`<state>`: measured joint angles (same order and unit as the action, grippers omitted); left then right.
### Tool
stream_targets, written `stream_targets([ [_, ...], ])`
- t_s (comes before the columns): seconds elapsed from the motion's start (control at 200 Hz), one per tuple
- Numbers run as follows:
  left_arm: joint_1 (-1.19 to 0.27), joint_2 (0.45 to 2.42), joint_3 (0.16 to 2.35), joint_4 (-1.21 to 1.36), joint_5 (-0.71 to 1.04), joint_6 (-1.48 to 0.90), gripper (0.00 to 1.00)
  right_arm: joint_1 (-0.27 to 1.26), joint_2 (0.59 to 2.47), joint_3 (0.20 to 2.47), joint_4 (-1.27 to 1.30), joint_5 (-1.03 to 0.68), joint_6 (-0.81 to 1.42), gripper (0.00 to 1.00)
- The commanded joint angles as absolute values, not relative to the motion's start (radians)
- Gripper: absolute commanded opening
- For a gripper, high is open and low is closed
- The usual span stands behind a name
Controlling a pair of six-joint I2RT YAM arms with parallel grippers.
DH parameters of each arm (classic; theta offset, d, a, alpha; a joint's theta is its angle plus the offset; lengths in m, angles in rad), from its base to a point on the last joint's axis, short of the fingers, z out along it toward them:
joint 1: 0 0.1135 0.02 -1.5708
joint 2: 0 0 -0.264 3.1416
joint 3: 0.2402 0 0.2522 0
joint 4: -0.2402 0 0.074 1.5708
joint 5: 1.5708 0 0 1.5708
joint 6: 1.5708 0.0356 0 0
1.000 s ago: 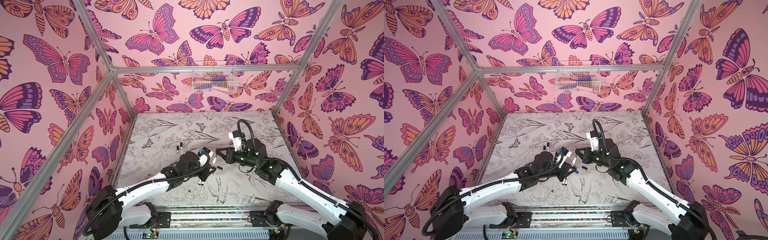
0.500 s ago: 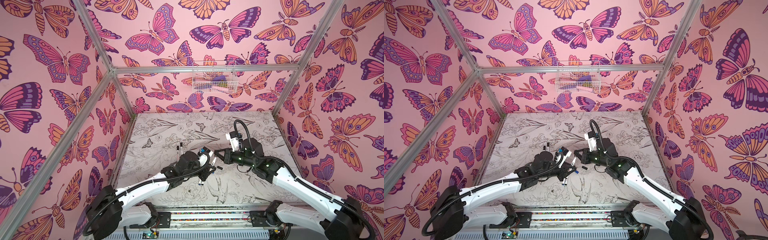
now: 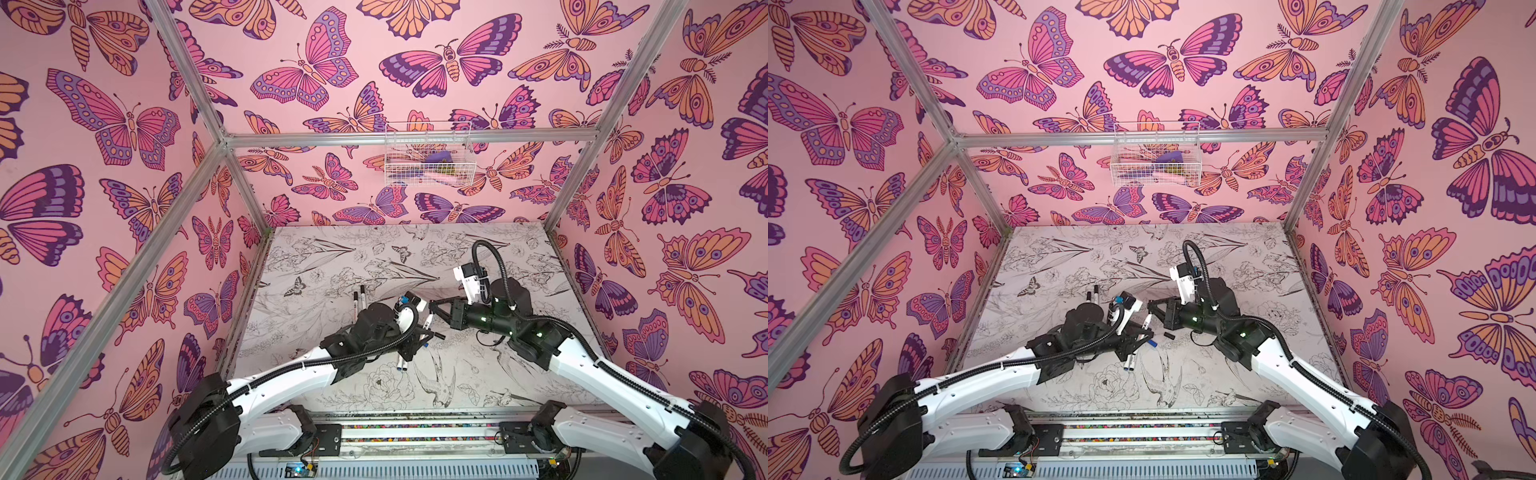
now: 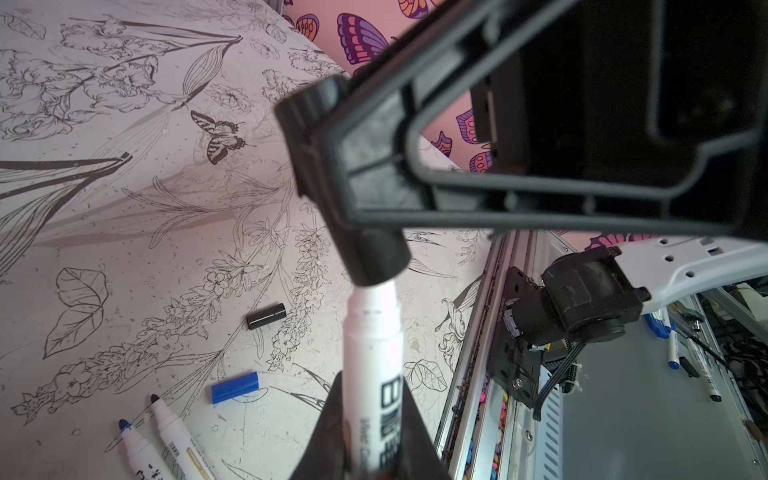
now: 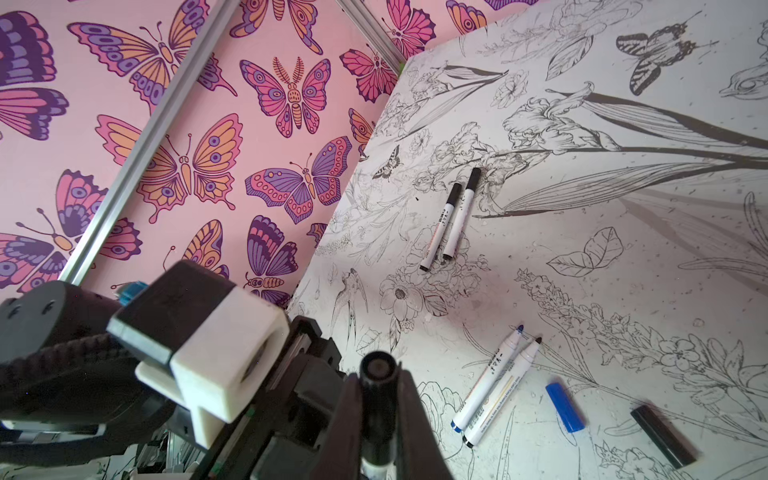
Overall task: Insert the pens into the pen caps
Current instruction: 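Lower the black cap onto the marker tip held by the left gripper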
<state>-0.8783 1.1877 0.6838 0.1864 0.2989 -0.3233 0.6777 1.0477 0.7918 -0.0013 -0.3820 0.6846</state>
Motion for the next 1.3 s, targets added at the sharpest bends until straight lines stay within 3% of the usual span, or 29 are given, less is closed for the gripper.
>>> stream_targets([
  [0.0,-0.862,1.175,0.675,0.260,0.256,-0.349,0.00,0.673,1.026,0.760,0.012,-0.401,0.702,0.00],
  [0.421,-0.790,1.261,0.776,0.498,0.326,-0.461,0.00,0.675,0.983,0.741,0.080,-0.502,0.705,0.00],
  [0.731,-0.781,1.262,0.874,0.451,0.296,-0.316,0.00,0.679,0.959,0.789,-0.045,-0.632,0.585,0.00],
  [1.297,-0.874,1.262,0.800,0.466,0.210,-0.185,0.00,0.687,0.948,0.896,-0.121,-0.574,0.518,0.16],
])
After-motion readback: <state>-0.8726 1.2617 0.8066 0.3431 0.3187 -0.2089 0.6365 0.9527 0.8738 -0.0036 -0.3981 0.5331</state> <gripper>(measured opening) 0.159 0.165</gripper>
